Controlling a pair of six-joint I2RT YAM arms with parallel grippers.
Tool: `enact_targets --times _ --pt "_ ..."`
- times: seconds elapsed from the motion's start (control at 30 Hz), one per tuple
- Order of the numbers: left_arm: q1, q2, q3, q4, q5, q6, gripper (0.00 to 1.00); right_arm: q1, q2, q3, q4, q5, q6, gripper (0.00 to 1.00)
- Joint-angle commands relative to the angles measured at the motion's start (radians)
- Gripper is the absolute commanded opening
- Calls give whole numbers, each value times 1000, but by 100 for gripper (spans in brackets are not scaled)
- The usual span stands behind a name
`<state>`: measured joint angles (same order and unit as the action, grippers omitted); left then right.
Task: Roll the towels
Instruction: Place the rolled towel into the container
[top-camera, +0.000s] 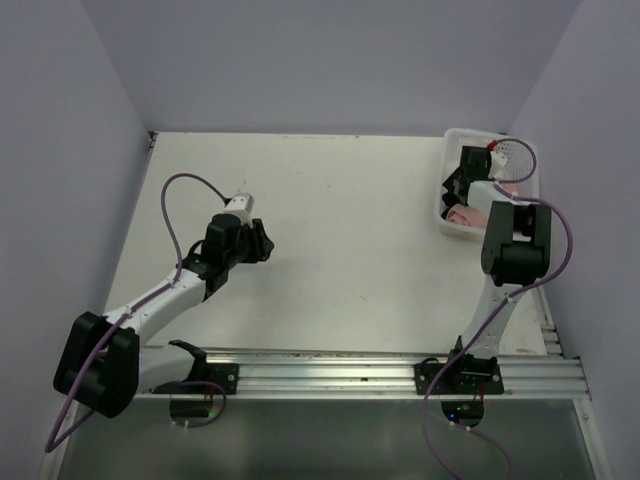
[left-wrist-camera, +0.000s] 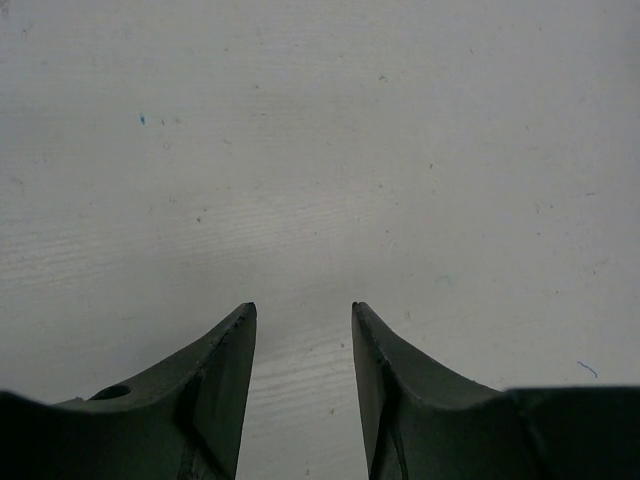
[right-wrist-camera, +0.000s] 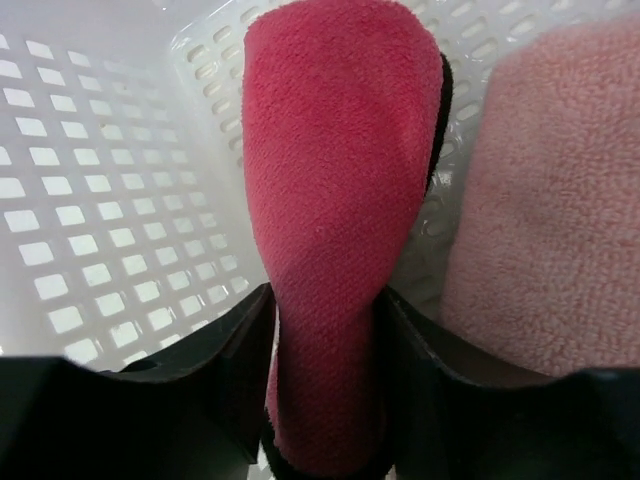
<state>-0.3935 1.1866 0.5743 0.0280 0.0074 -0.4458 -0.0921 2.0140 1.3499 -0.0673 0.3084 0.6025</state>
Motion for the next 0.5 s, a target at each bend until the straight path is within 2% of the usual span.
enact_targets --times 0.0,0.2,0.37,0.43,0.47 --pt "7 -2 4 43 16 32 48 0 15 64 -83 -43 -3 51" --pt "7 -15 15 33 19 38 50 0 9 204 -212 -45 -17 59" --pt "7 -36 39 16 16 38 55 0 -40 213 -241 -51 -9 67" --pt "7 -47 45 12 11 38 57 0 -69 210 -243 -60 -10 75" --pt "7 -57 55 9 2 38 58 0 -80 209 -233 -74 -15 76"
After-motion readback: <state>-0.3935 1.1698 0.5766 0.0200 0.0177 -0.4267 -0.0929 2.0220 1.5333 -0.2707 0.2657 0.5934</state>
